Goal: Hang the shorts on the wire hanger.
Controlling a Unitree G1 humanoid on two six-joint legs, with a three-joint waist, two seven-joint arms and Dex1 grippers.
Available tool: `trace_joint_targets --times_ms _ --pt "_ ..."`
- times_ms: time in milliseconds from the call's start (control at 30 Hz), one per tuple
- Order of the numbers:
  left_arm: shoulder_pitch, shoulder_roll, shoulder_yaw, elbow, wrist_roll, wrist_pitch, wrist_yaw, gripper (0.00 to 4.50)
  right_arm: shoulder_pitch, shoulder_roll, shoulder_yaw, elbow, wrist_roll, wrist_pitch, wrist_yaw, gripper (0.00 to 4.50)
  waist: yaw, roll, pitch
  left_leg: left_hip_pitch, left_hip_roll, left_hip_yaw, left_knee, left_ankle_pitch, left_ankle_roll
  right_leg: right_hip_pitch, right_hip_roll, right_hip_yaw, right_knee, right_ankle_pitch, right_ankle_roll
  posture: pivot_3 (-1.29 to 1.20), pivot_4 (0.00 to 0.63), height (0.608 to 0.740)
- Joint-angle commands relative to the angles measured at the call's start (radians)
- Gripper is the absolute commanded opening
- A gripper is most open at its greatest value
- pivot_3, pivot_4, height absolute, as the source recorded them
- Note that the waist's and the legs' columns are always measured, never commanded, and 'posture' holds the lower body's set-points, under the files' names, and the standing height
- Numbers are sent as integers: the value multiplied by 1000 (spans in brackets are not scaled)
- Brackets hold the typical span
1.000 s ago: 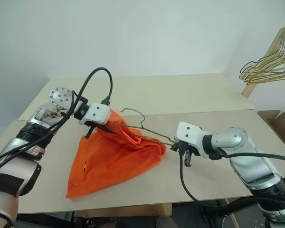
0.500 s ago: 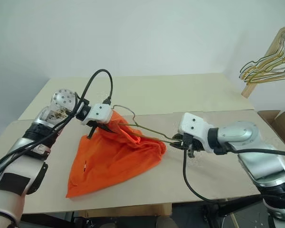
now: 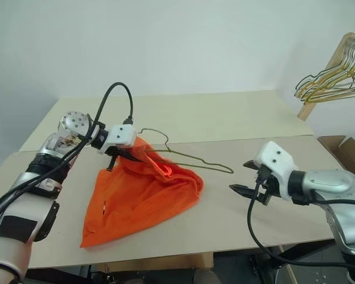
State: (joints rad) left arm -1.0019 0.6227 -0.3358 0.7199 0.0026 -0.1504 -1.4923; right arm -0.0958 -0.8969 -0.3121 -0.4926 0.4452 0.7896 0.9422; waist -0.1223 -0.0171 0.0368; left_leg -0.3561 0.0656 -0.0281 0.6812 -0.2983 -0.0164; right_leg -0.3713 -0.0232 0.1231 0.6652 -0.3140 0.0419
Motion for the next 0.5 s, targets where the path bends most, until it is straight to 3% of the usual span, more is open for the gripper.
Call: trace_joint_targets --times_ms 33,133,233,367,500 --pt "-5 2 51 -11 -12 21 39 0 46 51 -193 -21 112 16 -14 4431 0 0 0 0 0 0 0 0 0 0 0 0 0 0 0 -109 0 740" --pt "-17 -12 81 -16 -31 59 71 0 151 113 -316 -43 188 -1 0 4431 5 0 0 1 0 -1 0 0 0 1 0 0 0 0 0 -102 3 740" --pt "-29 -22 110 -24 -42 96 90 0 295 167 -333 -92 177 -55 -5 4431 6 0 0 1 0 -1 0 0 0 2 0 -1 0 0 0 -102 5 740" --pt "-27 -22 120 -36 -37 106 78 0 420 194 -151 -141 39 -156 -56 4431 -2 1 0 2 0 0 -1 0 0 2 0 0 0 0 0 -104 3 740" --pt "-28 -23 118 -35 -30 100 65 0 309 295 66 -100 -49 -160 -216 4431 -16 2 -2 3 0 2 -1 0 0 3 0 2 2 0 1 -108 0 740"
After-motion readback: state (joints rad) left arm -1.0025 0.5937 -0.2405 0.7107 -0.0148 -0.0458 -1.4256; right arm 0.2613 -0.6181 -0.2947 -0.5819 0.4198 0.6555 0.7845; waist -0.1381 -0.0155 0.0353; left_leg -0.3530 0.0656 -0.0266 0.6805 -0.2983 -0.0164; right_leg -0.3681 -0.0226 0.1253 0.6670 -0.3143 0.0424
